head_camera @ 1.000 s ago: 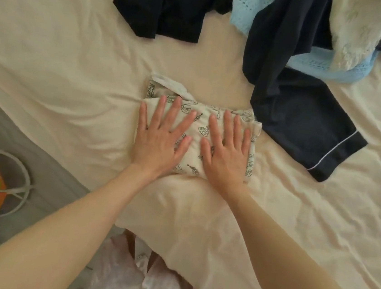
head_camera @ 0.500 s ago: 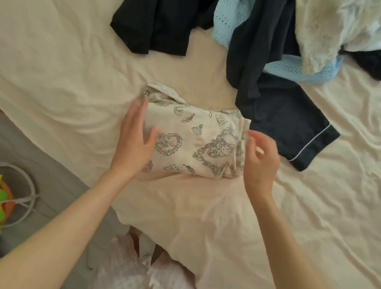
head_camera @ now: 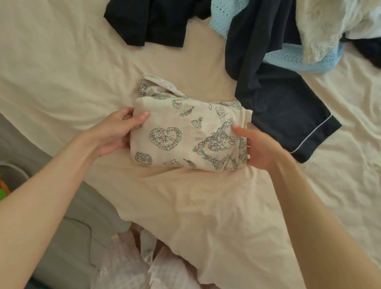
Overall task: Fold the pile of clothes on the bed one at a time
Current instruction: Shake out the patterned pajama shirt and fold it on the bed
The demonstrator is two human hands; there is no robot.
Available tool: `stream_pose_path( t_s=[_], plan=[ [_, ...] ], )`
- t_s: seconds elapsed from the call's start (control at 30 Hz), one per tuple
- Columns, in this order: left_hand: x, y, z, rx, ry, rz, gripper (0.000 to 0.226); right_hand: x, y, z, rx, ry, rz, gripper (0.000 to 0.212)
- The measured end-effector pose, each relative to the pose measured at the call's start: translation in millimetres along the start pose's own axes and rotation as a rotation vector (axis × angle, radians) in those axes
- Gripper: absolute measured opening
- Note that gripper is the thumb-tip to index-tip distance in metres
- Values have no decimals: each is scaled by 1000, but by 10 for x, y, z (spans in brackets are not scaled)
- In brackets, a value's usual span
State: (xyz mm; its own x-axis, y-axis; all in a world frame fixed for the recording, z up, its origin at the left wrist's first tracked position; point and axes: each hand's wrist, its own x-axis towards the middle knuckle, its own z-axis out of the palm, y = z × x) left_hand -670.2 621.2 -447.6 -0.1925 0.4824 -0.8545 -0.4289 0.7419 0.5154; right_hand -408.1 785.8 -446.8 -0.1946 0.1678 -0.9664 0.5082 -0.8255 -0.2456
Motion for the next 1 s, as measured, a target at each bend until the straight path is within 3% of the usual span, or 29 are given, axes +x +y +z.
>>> stream_pose_path(
  t_s=[0.3,0.5,0.73,0.87,1.0],
  plan=[
    [-229,26,86,46,119,130,20,-235,-77,-2,4,43,9,32],
    [-775,61,15,64,152,185,8,-718,118,81,-27,-48,-13,33],
    [-1586,39,-44,87,126,236,10,-1489,673,284,33,-2,-108,26],
    [-1942,-83,72,154,56,198,25,-1911,1184,333,141,87,-178,22],
    [-2246,-297,269,215,-18,182,8,-2334,1821,312,267,156,-232,25]
  ],
)
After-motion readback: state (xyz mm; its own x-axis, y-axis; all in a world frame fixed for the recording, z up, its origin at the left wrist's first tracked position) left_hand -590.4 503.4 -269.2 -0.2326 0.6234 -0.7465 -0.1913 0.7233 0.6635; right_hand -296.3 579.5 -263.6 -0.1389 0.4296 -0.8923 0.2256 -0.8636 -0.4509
